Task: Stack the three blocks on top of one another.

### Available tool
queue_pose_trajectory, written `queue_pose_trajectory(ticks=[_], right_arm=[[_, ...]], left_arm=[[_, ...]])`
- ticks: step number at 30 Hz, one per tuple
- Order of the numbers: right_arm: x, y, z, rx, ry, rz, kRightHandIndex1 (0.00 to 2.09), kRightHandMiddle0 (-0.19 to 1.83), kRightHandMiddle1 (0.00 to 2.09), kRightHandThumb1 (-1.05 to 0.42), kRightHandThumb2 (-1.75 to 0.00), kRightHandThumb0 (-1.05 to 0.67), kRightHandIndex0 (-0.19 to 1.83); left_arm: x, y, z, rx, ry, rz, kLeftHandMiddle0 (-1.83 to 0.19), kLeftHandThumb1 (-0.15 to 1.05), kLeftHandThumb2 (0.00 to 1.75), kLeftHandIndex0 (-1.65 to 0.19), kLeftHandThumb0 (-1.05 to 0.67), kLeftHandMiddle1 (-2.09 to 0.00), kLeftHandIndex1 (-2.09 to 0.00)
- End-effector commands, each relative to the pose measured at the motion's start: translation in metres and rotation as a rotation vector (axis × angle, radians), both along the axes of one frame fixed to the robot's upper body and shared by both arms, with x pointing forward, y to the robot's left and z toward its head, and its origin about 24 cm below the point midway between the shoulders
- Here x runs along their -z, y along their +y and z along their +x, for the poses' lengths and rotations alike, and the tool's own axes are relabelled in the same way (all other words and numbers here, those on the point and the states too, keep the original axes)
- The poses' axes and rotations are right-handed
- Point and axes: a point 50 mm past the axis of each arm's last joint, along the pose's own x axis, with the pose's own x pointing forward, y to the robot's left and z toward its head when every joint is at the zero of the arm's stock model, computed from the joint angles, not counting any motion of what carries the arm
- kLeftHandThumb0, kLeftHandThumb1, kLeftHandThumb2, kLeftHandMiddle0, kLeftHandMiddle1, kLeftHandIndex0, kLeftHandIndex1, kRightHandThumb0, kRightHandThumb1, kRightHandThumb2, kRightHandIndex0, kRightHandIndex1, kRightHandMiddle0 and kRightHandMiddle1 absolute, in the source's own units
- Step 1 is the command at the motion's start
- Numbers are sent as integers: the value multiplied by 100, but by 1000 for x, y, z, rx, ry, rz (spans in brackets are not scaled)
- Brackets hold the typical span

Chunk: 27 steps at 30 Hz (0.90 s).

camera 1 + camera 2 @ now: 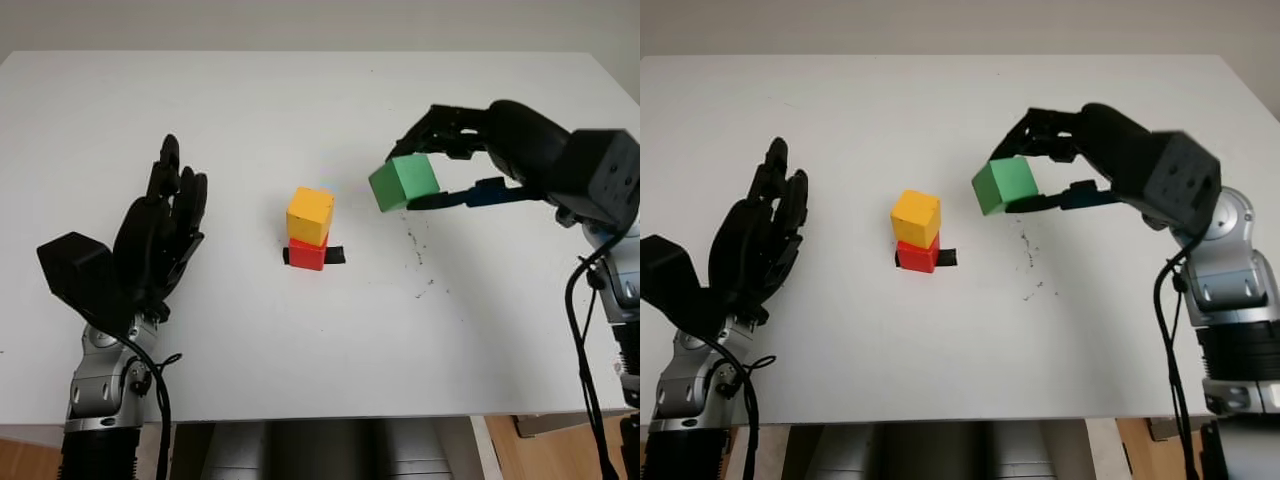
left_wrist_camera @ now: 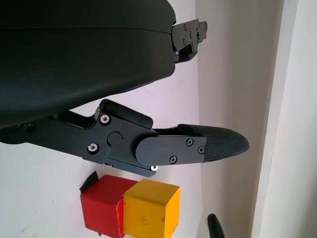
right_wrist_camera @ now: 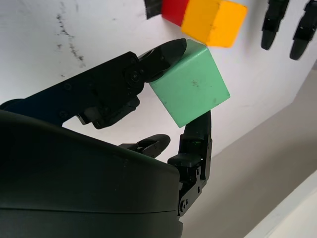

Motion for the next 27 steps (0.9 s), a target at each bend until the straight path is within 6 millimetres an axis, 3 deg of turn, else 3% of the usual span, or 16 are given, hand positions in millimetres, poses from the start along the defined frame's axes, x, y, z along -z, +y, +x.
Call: queue_pose_trajectory(ticks=[1, 13, 20, 27], right_arm=[[-14, 5, 2, -16, -13, 44, 5, 38, 158, -89, -6, -33, 50], [-61, 43, 19, -85, 80, 27, 5, 34, 171, -91, -5, -32, 51], [-62, 67, 20, -78, 222, -10, 1, 22, 179, -97, -7, -33, 46], [-49, 73, 19, -42, 292, 28, 0, 13, 180, -102, -7, -35, 42]], left_arm=[[0, -1, -3, -1, -10, 11, 19, 105, 44, 19, -74, 0, 0], [0, -1, -3, 2, -7, 16, 19, 105, 45, 19, -72, 0, 0], [1, -3, -1, -4, 1, 21, 19, 105, 45, 19, -73, 0, 0], [1, -6, 1, -4, -5, 6, 19, 105, 46, 19, -72, 0, 0]])
